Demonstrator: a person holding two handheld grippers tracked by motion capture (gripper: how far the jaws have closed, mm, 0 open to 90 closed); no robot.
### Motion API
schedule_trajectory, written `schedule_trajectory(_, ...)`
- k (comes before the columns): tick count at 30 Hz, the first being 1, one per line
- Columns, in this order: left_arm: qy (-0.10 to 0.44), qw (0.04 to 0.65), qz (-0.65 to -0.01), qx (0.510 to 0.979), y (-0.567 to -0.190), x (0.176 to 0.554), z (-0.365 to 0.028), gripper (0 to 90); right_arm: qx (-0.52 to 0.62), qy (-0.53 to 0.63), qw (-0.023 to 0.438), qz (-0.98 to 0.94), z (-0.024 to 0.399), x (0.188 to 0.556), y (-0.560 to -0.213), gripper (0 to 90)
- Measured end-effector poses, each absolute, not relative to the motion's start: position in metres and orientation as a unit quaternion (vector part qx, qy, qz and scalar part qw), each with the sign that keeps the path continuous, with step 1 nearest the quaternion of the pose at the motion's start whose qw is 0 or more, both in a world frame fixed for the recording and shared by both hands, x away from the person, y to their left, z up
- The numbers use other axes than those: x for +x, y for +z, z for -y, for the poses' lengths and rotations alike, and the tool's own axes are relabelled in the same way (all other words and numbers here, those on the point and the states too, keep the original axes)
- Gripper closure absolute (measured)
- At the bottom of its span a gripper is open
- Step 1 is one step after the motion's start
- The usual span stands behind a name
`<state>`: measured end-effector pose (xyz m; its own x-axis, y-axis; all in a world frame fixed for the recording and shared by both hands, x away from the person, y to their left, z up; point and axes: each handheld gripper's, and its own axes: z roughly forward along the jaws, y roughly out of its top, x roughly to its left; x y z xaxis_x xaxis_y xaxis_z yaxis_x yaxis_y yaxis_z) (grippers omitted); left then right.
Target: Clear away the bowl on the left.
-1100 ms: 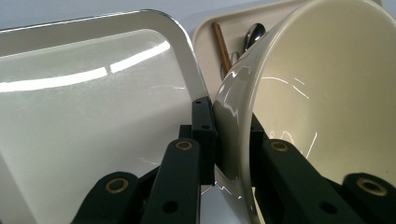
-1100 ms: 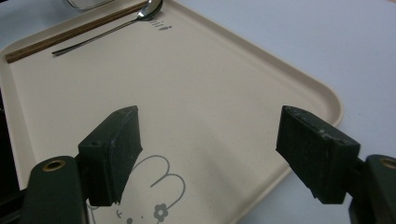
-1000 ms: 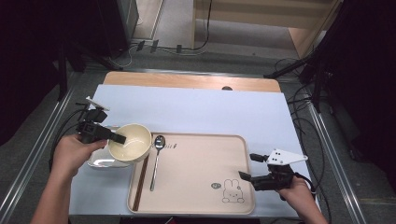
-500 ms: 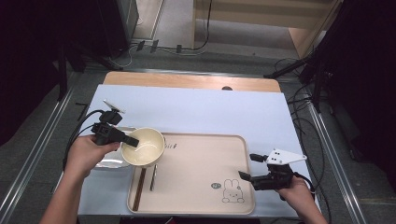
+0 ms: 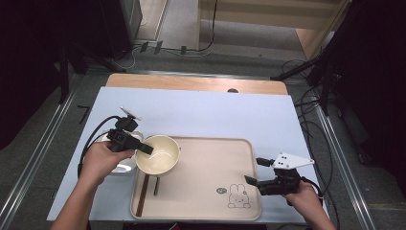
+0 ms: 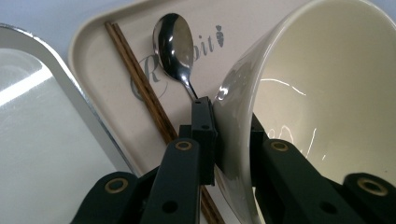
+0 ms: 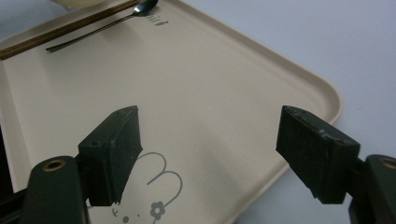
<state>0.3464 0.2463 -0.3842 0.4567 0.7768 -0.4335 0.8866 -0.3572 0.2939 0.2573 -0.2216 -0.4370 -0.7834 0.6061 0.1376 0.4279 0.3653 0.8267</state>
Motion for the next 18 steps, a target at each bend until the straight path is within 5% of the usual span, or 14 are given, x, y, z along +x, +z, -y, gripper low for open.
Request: schedule_trajectory(18,-0.107,0.237,-0.488,0.834,-0.399,0.343,-0.214,82.7,0.316,0.47,0.097,-0.818,0.222,0.257,-0.436,22.1)
